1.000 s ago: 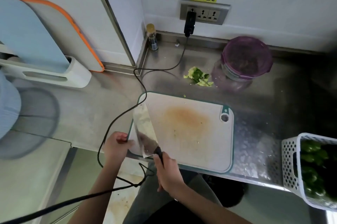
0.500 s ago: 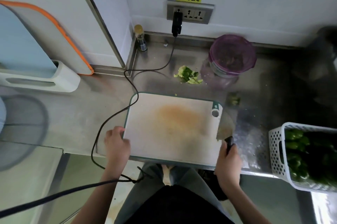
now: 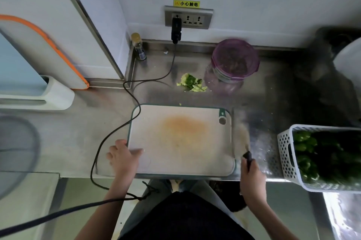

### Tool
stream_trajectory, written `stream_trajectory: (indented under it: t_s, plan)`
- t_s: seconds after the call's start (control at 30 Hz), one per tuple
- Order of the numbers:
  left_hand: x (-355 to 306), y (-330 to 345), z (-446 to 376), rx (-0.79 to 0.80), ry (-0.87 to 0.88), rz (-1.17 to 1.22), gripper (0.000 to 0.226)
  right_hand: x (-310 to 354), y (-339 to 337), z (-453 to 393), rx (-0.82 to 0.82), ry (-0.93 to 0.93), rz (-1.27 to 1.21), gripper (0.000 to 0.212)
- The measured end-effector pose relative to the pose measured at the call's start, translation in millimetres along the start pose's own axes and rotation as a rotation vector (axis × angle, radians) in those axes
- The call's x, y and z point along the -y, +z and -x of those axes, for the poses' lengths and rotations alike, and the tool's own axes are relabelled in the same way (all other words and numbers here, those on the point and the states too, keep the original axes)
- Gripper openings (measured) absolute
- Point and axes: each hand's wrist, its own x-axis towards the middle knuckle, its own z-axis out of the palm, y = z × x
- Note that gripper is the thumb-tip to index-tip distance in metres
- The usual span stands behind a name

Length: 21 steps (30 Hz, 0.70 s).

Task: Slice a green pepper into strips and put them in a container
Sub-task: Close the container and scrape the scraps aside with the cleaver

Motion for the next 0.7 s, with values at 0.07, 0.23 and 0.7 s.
stream_trajectory:
  t_s: [0.07, 0.23, 0.7]
  plan:
    - [-3, -1, -1, 0.004, 0.003, -0.005, 0.064, 1, -9, -4, -0.072, 0.009, -0.032, 0.030]
    - [-6, -2, -2, 0.022, 0.000, 0.000, 0.061, 57, 29, 11, 0.129, -0.142, -0.012, 0.024]
    - [-8, -15, -13, 0.125, -0.107, -0.024, 0.064, 128, 113, 19, 0.504, -0.285, 0.124, 0.038]
